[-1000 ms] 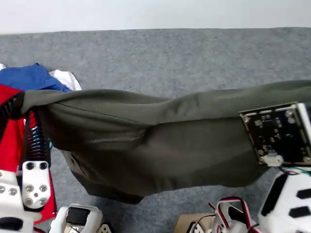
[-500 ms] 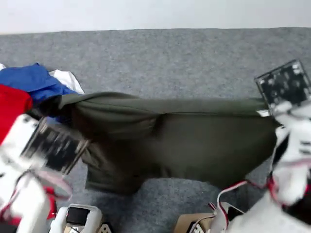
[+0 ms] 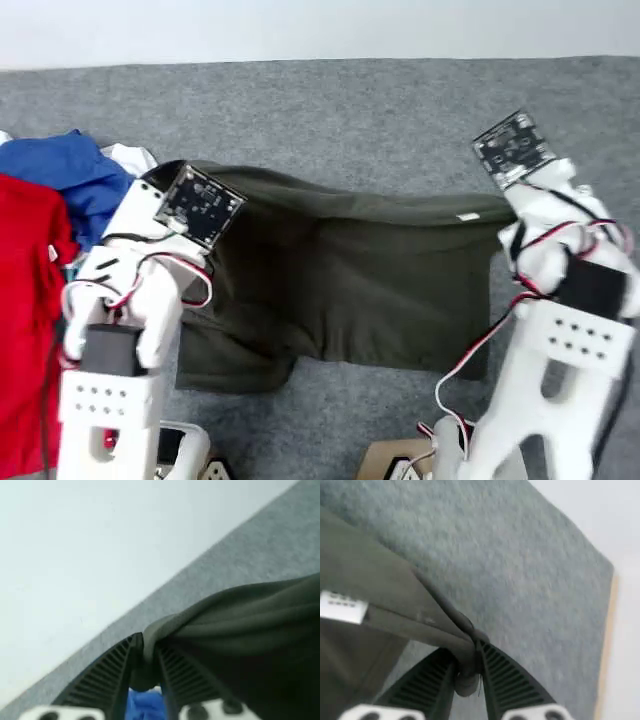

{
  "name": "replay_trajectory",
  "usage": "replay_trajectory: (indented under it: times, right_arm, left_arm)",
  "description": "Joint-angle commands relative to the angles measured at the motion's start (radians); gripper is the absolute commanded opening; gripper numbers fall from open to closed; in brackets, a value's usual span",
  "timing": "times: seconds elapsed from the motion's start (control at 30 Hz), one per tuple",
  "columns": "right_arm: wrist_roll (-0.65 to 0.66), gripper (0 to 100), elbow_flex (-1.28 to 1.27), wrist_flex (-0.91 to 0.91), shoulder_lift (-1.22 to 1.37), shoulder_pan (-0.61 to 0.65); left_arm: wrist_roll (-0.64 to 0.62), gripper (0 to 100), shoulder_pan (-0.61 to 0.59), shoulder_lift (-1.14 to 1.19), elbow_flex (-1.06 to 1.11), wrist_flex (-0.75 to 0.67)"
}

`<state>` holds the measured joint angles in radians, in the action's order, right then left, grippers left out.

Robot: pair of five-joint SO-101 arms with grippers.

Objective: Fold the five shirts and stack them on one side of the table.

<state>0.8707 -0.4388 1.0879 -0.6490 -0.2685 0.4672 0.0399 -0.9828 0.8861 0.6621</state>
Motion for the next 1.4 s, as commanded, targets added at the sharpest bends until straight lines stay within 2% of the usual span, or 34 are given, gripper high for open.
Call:
replay_trajectory:
  times: [0.0, 0.17, 0.33, 0.53, 0.73, 1.37]
  right_arm:
    - [-0.008, 1.0, -0.104, -0.236, -0.004, 0.013]
    - [-0.006, 1.0, -0.118, -0.444, 0.136, 0.008]
    - [-0.006, 1.0, 0.006, -0.539, 0.305, 0.008]
    - [-0.008, 1.0, 0.213, -0.536, 0.499, 0.008]
    - [-0.008, 1.0, 0.358, -0.536, 0.642, 0.007]
    - [-0.008, 1.0, 0.674, -0.536, 0.929, 0.007]
  left_arm:
    - [-0.003, 0, 0.000, 0.011, 0.157, -0.313]
    - [-0.003, 0, -0.006, 0.209, 0.275, -0.654]
    - [-0.006, 0, 0.000, 0.503, 0.136, -0.832]
    - [-0.008, 0, 0.002, 0.844, -0.151, -0.850]
    - [-0.008, 0, -0.006, 1.082, -0.355, -0.848]
    - [-0.008, 0, 0.000, 1.468, -0.817, -0.847]
